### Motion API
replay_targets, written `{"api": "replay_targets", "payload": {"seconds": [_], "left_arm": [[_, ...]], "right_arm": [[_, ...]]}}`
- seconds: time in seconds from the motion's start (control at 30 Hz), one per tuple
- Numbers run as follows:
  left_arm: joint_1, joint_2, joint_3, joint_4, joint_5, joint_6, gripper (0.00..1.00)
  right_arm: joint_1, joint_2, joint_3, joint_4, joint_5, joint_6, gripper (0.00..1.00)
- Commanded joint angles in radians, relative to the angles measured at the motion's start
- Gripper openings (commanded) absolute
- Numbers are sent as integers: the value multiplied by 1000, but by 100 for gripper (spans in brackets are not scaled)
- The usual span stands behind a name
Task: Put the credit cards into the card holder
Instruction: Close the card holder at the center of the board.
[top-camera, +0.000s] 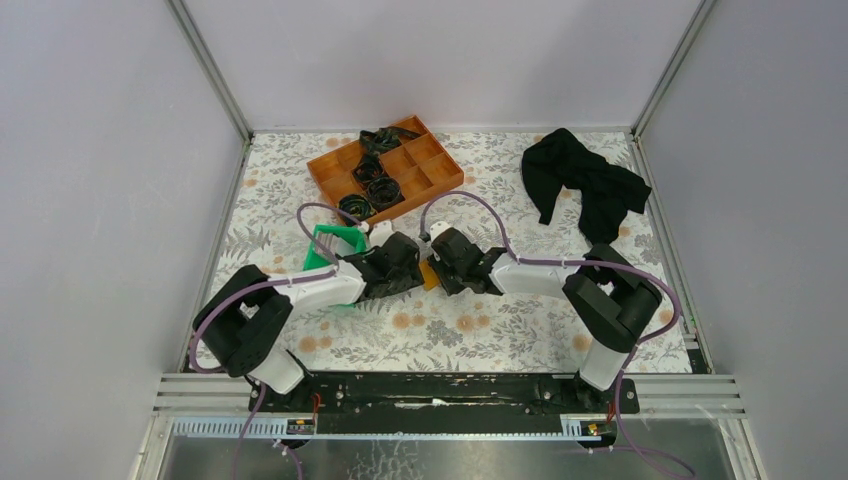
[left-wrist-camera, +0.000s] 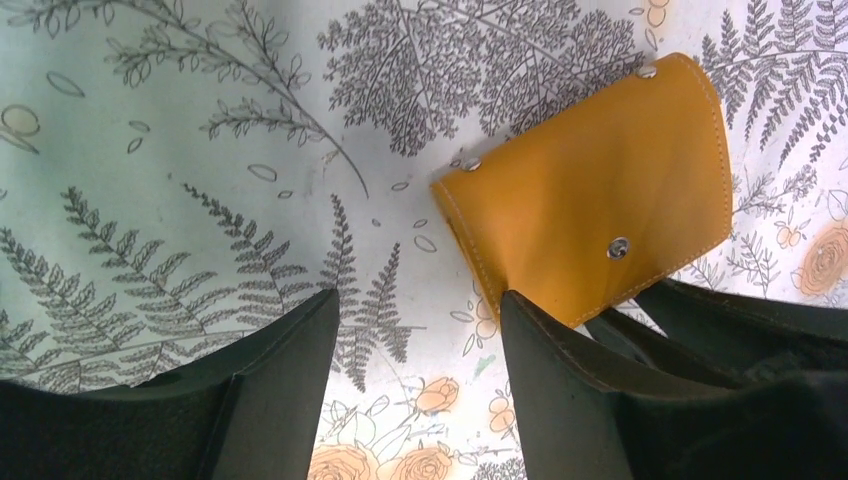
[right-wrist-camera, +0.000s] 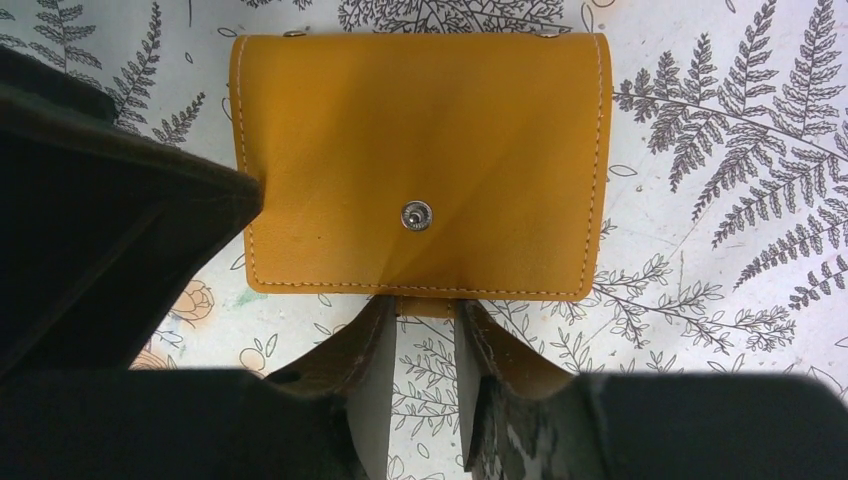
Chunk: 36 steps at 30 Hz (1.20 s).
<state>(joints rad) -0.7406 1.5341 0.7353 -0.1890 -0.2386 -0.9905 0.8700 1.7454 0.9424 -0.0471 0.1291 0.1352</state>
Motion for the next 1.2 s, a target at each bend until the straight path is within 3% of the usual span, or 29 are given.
{"api": "replay_targets", "payload": {"seconds": [0.0, 0.4, 1.17], "left_arm": [[-1, 80, 47, -101, -63, 52, 69], [0, 288, 208, -179, -47, 63, 69], [-2, 227, 162, -174, 9, -8, 69]], "right_arm": [[-6, -33, -24, 28, -6, -5, 25], [-7, -136, -49, 3, -3, -2, 22], [-7, -312, -66, 66, 68, -9, 21]]}}
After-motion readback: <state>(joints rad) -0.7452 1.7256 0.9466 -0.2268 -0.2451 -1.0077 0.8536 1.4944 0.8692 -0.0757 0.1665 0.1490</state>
